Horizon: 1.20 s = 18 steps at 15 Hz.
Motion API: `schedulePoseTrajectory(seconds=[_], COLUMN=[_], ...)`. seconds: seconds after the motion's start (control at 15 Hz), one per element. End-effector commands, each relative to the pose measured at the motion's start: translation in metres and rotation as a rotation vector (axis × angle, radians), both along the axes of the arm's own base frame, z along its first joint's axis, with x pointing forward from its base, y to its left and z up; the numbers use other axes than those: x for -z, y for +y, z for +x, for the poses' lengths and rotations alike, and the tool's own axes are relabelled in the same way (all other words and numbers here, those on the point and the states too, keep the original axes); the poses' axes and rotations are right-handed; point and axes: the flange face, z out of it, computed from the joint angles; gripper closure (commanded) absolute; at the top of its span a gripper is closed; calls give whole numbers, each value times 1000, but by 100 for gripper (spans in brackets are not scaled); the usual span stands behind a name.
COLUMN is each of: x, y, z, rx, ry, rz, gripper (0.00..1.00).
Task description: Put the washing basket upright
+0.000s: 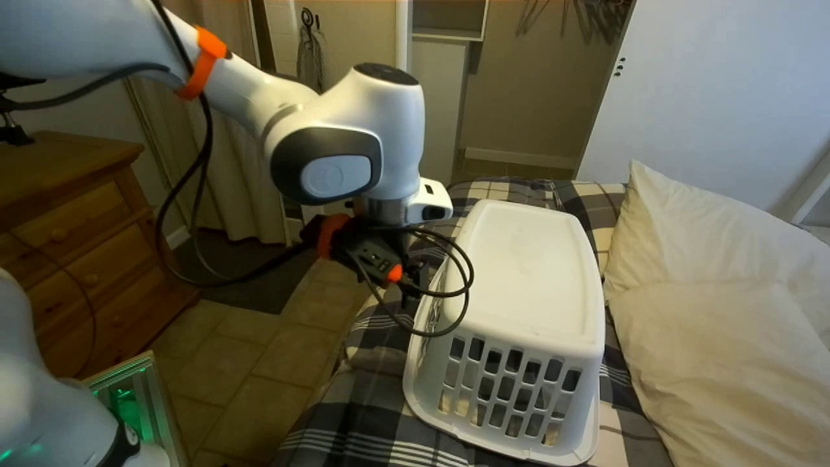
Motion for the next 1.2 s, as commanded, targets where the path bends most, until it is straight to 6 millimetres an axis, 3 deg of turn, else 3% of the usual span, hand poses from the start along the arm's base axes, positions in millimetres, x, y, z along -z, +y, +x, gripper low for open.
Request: schedulePoseTrajectory(seconds=[0.0, 0.53, 1.13], x=[45, 127, 192], y=[37, 116, 168], z=[48, 102, 136], rx=[-68, -199, -275], ry=[43, -52, -225], rz=[-52, -166, -409], gripper=[0, 0, 0])
